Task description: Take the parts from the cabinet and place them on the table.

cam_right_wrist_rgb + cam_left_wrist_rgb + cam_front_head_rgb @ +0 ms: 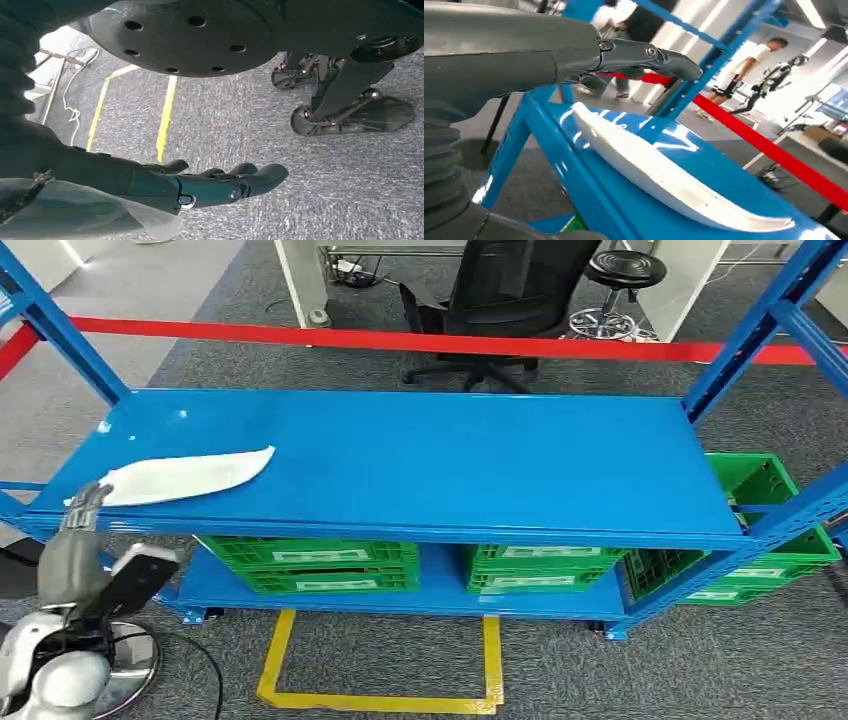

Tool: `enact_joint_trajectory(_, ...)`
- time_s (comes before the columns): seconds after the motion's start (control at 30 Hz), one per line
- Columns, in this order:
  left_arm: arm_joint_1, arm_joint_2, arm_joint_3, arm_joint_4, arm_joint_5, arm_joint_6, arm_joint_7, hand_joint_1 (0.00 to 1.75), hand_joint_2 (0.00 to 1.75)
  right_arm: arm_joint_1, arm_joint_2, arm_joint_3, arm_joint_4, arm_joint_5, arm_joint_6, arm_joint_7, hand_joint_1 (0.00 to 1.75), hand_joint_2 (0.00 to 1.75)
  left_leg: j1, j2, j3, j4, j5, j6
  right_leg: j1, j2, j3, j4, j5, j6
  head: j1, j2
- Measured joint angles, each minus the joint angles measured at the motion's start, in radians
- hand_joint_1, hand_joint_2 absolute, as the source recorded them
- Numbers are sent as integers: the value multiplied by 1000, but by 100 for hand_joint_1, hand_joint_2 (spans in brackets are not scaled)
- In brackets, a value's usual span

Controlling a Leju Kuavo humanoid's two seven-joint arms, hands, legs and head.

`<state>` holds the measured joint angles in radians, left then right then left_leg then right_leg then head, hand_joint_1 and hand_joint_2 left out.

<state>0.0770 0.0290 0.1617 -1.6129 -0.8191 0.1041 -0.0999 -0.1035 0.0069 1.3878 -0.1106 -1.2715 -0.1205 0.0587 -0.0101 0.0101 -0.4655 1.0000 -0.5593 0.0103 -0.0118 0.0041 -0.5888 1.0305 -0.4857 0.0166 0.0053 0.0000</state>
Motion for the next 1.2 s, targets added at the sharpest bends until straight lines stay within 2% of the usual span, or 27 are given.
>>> enact_joint_trajectory(0.43,-189,123,-118,93,-277,-90,270,0,175,-6,0,35,3,-27,16,0,0,175,0,0,0,0,1,-1,0,1,0,0,0,0,0,0)
enact_joint_trajectory(0.63,-232,150,-143,133,-352,-129,337,0,175,-9,0,50,4,-32,21,0,0,175,0,0,0,0,1,-1,0,1,0,0,0,0,0,0)
enact_joint_trajectory(0.93,-353,193,-174,266,-342,-246,354,0,175,-15,0,67,4,-36,24,0,0,175,0,0,1,0,1,-1,0,2,0,0,1,0,0,0)
enact_joint_trajectory(1.2,-426,207,-211,414,-333,-246,373,0,175,-18,0,82,4,-35,27,0,0,175,0,1,1,0,1,-1,0,3,0,1,1,-1,0,0)
